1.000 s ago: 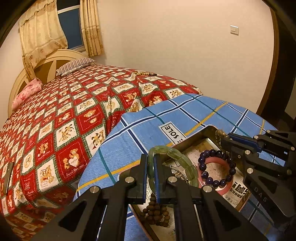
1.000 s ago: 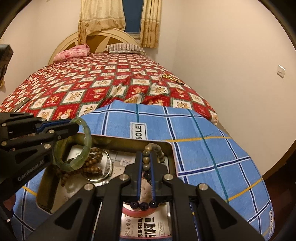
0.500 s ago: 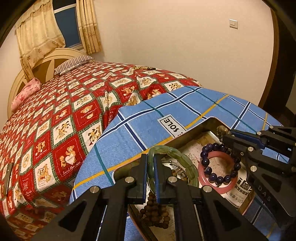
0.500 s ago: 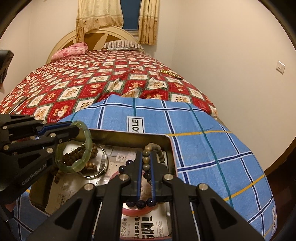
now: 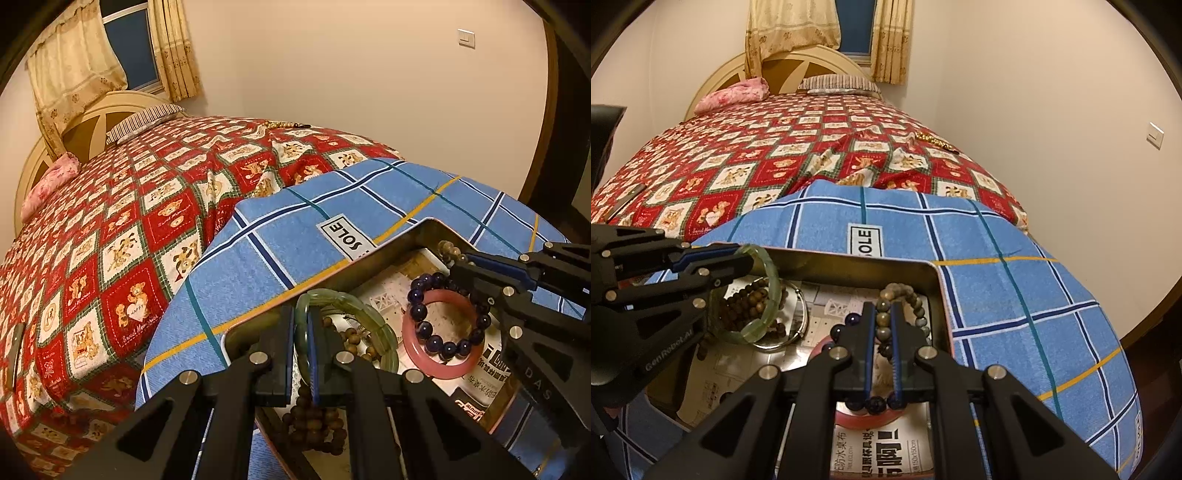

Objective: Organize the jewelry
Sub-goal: 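Carry the jade bangle and grey bead bracelet over the tin and lower them in, then open both tools to release the bangle and bracelet into the tin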

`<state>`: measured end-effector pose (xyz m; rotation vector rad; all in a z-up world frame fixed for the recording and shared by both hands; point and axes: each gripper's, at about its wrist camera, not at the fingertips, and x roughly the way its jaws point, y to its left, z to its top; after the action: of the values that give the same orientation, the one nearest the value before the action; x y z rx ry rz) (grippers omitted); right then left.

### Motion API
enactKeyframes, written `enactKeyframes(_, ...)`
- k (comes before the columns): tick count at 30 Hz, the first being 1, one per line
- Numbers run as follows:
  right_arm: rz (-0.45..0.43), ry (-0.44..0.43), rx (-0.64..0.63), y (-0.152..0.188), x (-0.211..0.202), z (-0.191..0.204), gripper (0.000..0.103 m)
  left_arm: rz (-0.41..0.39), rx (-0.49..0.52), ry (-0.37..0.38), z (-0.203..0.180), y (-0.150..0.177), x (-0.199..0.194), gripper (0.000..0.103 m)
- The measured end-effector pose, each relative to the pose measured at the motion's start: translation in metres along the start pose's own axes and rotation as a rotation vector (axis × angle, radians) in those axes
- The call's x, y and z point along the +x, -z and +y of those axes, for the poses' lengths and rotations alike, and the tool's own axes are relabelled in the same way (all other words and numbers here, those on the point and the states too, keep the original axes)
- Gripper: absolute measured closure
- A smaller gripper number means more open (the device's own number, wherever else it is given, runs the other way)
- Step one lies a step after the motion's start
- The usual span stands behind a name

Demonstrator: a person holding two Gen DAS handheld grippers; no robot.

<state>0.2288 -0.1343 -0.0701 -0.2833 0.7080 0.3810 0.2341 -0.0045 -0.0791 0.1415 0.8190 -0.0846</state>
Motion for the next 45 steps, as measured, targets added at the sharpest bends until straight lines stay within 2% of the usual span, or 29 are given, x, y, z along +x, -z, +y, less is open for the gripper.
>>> enactKeyframes(14, 0.004, 0.0, 0.012, 0.004, 0.0, -0.002, 0.093, 0.002, 0.022, 0.008, -0.006, 0.003, -0.003, 0.096)
enactKeyframes(20, -0.005, -0.003, 0.017, 0.005, -0.004, -0.002, 0.092, 0.012, 0.011, 0.008, -0.006, 0.002, -0.005, 0.089)
enactKeyframes(22, -0.011, 0.005, 0.015, 0.005, -0.005, -0.002, 0.091, 0.004, 0.014, 0.007, -0.007, 0.002, -0.009, 0.076)
enactKeyframes(24, -0.011, 0.005, 0.02, 0.006, -0.007, -0.003, 0.086, -0.01, 0.018, -0.016, -0.008, 0.001, -0.013, 0.037)
enactKeyframes(26, -0.016, 0.016, 0.021, 0.008, -0.009, -0.003, 0.072, -0.053, 0.017, -0.031, -0.007, 0.001, -0.022, 0.029)
enactKeyframes(28, -0.021, 0.023, 0.026, 0.009, -0.011, -0.005, 0.067, -0.047, 0.012, -0.02, -0.006, 0.001, -0.024, 0.029)
enactKeyframes(33, -0.018, 0.027, 0.033, 0.014, -0.015, -0.007, 0.065, -0.037, 0.011, -0.033, -0.005, 0.002, -0.022, 0.029)
enactKeyframes(35, -0.022, 0.027, 0.04, 0.016, -0.016, -0.008, 0.058, -0.033, 0.007, -0.034, -0.004, 0.004, -0.022, 0.029)
enactKeyframes(40, -0.026, 0.026, 0.052, 0.019, -0.021, -0.009, 0.057, -0.029, 0.006, -0.031, -0.006, 0.007, -0.023, 0.029)
enactKeyframes(45, -0.032, 0.026, 0.051, 0.022, -0.026, -0.007, 0.052, -0.032, 0.008, -0.035, -0.007, 0.01, -0.027, 0.029)
